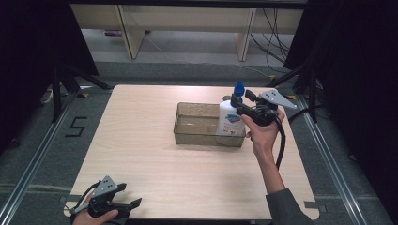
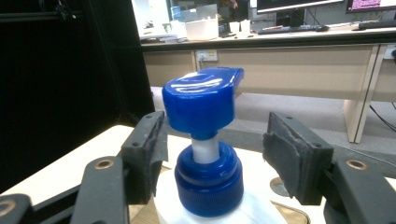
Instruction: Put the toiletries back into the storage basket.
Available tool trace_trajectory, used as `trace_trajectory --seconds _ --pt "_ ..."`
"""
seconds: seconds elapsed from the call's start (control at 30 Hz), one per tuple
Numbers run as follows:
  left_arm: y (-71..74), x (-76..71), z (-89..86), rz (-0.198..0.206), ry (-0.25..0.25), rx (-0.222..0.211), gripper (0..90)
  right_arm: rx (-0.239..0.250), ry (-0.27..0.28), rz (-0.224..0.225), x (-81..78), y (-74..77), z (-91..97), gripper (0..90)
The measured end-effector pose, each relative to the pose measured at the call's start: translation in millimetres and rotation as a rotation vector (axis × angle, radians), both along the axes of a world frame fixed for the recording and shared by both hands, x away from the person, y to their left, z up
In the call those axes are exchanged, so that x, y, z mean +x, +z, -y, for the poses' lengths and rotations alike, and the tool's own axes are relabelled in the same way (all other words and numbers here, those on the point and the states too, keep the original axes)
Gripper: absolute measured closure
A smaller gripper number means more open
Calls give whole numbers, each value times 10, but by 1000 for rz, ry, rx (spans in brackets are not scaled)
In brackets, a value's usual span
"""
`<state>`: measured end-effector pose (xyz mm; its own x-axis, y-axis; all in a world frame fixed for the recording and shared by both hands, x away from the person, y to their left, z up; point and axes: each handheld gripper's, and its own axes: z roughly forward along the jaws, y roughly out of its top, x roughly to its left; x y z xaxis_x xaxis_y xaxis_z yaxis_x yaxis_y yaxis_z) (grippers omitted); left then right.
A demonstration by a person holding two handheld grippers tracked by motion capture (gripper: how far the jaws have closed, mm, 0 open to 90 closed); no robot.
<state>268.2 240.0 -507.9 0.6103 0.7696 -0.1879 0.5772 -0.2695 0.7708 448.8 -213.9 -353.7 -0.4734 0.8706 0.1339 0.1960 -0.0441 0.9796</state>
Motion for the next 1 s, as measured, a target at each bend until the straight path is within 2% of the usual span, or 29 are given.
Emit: trace_trajectory --seconds 0.13,0.23,0.27,0.3,0.33,0.37,0.43,0.57,0.6,0.67,0.83,0.87,0.9,0.93,0.97,1.0 --pt "-8 2 -8 11 -7 5 156 -13 8 1 -26 6 1 370" --pt "-3 1 -1 6 1 -2 156 18 20 3 -55 -4 -6 360" --pt "-12 -1 2 13 1 -10 156 27 19 -7 -65 -7 -8 354" --pt "-5 0 -9 7 -9 6 156 28 21 -6 -68 -13 -3 348" --pt "-8 0 -1 10 -1 -5 156 35 18 -16 -77 -15 -2 347" --pt "3 1 -4 2 -1 5 156 32 24 -14 -80 -23 6 347" --pt "-10 0 0 10 0 -7 156 34 14 -9 -96 -34 17 343" --pt "-2 -1 2 0 1 0 156 34 20 -2 -134 -44 30 335" --pt "1 0 -8 -1 -8 15 156 32 10 -2 -152 -50 31 335" --pt "-7 -1 1 4 2 -3 156 39 13 -4 -167 -62 33 334" --pt "-10 -1 3 9 3 -8 156 45 14 0 -202 -71 30 334" --pt "-8 0 -2 12 -2 -7 156 30 5 11 -203 -73 41 333" --pt "-8 0 -2 12 -2 -8 156 35 12 10 -209 -76 39 333" --pt "-8 0 -2 11 -1 -8 156 50 6 -18 -236 -76 26 333" --pt "-9 1 -1 11 -2 -7 156 27 9 -7 -230 -77 42 333" --pt "-5 1 -8 8 -8 5 156 37 11 7 -228 -85 40 333"
